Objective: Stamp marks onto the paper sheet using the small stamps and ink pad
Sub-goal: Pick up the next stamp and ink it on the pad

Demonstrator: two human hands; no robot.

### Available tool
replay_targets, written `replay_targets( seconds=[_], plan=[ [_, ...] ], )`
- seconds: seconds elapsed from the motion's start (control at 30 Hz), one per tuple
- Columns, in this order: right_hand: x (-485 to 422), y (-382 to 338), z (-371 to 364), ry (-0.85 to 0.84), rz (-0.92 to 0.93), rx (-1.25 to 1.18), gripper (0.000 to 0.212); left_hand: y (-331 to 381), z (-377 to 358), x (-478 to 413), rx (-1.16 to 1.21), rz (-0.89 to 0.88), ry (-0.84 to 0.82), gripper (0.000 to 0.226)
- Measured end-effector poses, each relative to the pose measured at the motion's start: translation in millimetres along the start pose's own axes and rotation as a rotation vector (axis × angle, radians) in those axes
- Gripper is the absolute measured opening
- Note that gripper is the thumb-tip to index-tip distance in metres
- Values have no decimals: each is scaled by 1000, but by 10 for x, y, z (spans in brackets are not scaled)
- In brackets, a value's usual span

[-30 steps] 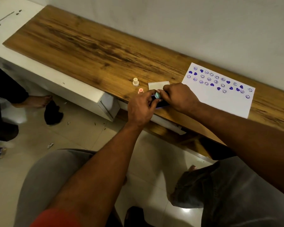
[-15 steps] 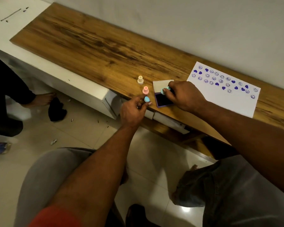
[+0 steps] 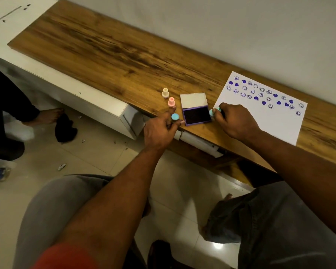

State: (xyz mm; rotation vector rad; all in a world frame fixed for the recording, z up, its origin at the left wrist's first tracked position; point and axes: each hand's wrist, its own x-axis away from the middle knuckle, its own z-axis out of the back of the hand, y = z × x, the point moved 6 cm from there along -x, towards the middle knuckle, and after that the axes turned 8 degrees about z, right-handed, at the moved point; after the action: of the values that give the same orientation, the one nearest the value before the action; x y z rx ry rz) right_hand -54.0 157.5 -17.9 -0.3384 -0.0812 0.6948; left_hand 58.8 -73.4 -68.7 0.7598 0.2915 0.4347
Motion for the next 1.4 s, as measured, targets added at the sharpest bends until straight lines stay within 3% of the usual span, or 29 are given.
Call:
replay_targets(
  seconds=[0.2, 0.3, 0.43, 0.73, 1.4],
  plan=[
    [-74, 16, -40, -78, 58, 107, 39, 501, -143, -182, -224, -228, -94, 76],
    [-106, -2, -108, -84, 99, 135, 46, 592, -301, -339, -374, -172, -182, 81],
    [-149, -24, -176, -86, 129, 191, 49, 613, -407, -364, -467, -143, -196, 70],
    [-211, -48, -265, -246, 62, 351, 57, 644, -374, -332, -442, -84, -189, 70],
    [-327, -111, -247, -227, -10, 436, 55, 614, -352, -331, -358, -28, -223, 72]
  ],
)
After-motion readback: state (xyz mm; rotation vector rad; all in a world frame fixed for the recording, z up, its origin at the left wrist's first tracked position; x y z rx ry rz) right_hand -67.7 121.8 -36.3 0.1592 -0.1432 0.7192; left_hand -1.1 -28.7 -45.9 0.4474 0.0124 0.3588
